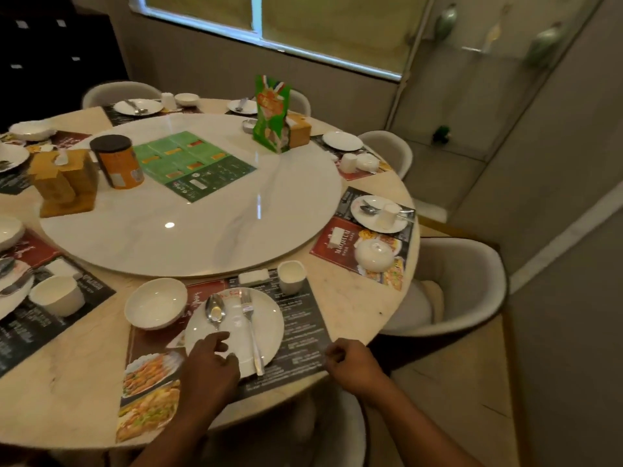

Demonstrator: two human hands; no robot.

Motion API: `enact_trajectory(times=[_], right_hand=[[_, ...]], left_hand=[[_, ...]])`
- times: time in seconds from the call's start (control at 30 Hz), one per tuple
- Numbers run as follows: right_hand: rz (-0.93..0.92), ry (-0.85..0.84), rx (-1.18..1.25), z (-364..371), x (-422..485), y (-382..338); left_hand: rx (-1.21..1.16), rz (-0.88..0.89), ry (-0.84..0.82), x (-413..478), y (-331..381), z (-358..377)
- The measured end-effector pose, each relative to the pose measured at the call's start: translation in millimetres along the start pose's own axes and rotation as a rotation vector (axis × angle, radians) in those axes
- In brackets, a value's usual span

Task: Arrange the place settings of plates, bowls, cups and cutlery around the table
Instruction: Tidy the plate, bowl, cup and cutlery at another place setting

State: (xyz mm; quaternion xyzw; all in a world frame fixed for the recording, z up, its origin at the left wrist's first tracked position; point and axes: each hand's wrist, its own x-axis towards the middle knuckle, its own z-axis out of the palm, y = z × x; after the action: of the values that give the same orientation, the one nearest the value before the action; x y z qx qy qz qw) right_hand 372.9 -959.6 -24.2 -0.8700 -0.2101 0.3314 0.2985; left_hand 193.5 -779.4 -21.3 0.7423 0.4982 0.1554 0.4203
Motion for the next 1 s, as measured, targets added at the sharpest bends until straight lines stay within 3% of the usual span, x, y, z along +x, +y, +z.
enact_trajectory(times=[0.2,0.43,0.7,1.0], right_hand=[[0.012,0.091,-0.021,-69.5,-11.3,20.1],[-0.107,0.121,-0.083,-169.8,31.9,53.7],[-0.207,0.056,-0.142,-274.5,117.5,101.4],[-0.348,-0.054,-0.273,-290.3,211.5,78.0]], left_hand=[[0.012,0.196,-0.220,-21.8,52.3,41.9],[0.034,0.283,-0.232,-6.7,128.6,131.6],[0.009,0.147,-0.199,9.7,221.9,252.5],[0.000,-0.020,-0.057,45.4,233.8,284.3]])
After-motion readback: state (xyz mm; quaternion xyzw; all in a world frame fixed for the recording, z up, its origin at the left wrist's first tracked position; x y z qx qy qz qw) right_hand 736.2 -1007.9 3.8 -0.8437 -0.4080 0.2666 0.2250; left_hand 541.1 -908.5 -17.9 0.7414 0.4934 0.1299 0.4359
